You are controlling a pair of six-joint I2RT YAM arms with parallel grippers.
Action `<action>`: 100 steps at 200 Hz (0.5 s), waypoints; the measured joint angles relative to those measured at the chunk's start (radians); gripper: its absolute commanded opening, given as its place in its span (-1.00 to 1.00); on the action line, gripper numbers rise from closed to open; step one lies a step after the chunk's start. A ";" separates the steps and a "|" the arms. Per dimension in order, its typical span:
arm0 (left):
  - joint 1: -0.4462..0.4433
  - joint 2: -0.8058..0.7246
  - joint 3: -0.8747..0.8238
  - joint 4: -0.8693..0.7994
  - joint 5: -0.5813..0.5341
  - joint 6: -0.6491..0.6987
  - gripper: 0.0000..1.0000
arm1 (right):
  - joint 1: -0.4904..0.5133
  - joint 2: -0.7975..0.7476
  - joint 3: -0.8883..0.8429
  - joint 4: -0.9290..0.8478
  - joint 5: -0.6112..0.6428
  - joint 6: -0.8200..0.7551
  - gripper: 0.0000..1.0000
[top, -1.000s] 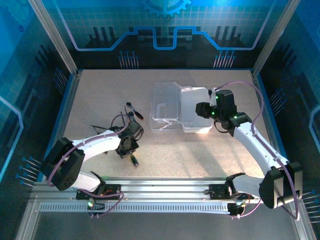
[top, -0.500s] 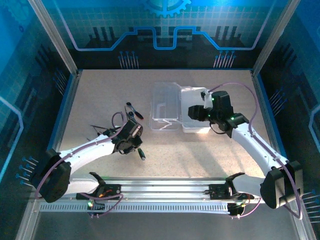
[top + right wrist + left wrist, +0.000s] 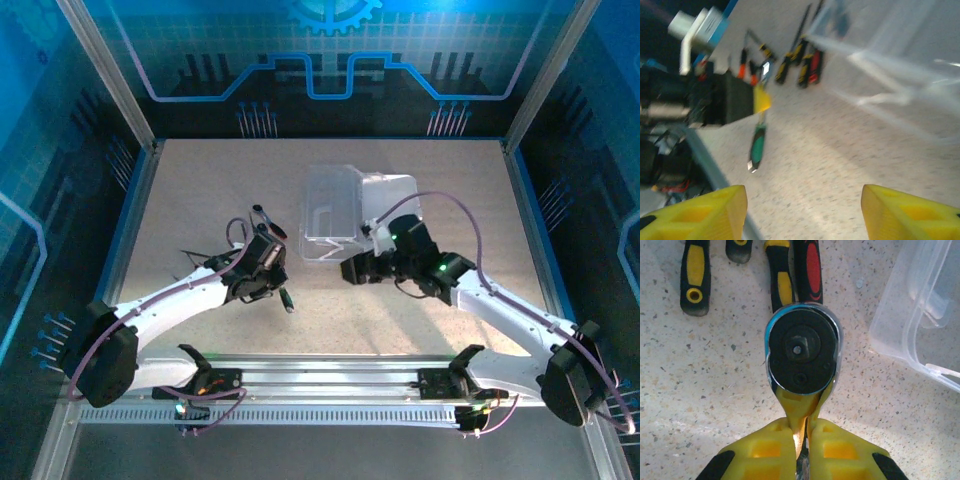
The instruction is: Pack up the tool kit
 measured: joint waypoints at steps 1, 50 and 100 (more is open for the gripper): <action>0.001 0.000 0.000 0.001 0.000 0.000 -1.00 | 0.004 0.002 0.000 0.002 0.000 0.001 0.27; 0.014 -0.011 0.000 0.014 0.006 0.001 -1.00 | 0.193 0.217 0.000 0.137 0.007 0.074 0.27; 0.020 -0.032 0.000 0.023 0.017 0.000 -1.00 | 0.246 0.415 0.041 0.245 0.002 0.130 0.27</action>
